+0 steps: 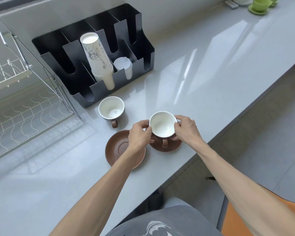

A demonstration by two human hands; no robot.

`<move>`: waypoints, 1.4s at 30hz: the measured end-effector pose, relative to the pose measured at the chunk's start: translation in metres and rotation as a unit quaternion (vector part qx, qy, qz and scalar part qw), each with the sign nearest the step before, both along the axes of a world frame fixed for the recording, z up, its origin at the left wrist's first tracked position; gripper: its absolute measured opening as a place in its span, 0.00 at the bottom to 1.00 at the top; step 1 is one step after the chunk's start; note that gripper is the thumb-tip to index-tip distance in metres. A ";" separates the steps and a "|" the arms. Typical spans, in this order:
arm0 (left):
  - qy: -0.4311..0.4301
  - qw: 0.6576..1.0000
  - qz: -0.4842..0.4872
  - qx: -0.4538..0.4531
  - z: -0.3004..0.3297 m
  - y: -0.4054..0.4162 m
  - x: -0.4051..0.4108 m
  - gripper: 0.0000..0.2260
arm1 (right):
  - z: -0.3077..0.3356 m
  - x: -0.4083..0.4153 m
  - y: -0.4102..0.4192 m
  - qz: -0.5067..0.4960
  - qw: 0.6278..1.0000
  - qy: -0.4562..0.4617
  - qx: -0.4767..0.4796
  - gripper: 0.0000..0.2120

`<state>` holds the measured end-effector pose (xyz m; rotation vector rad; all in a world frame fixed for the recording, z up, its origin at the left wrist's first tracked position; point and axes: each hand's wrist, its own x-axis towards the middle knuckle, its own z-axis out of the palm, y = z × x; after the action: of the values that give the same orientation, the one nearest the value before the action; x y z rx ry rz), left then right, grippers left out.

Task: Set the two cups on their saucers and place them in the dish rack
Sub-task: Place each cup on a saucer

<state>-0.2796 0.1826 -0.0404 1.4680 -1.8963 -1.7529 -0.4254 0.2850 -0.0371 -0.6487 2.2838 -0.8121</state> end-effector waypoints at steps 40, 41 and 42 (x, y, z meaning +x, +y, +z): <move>-0.006 1.000 0.022 -0.006 -0.006 0.023 0.004 0.17 | -0.009 0.000 0.016 0.029 0.999 0.032 0.025 0.22; -0.009 1.000 0.018 -0.006 -0.006 0.023 0.005 0.17 | -0.008 -0.001 0.016 0.031 0.999 0.031 0.026 0.22; -0.014 1.000 0.013 -0.007 -0.005 0.022 0.005 0.17 | -0.007 -0.002 0.016 0.034 0.999 0.029 0.028 0.22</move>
<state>-0.2744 0.2047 -0.0454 1.5137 -1.8887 -1.7136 -0.4274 0.3011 -0.0442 -0.7287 2.3141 -0.7041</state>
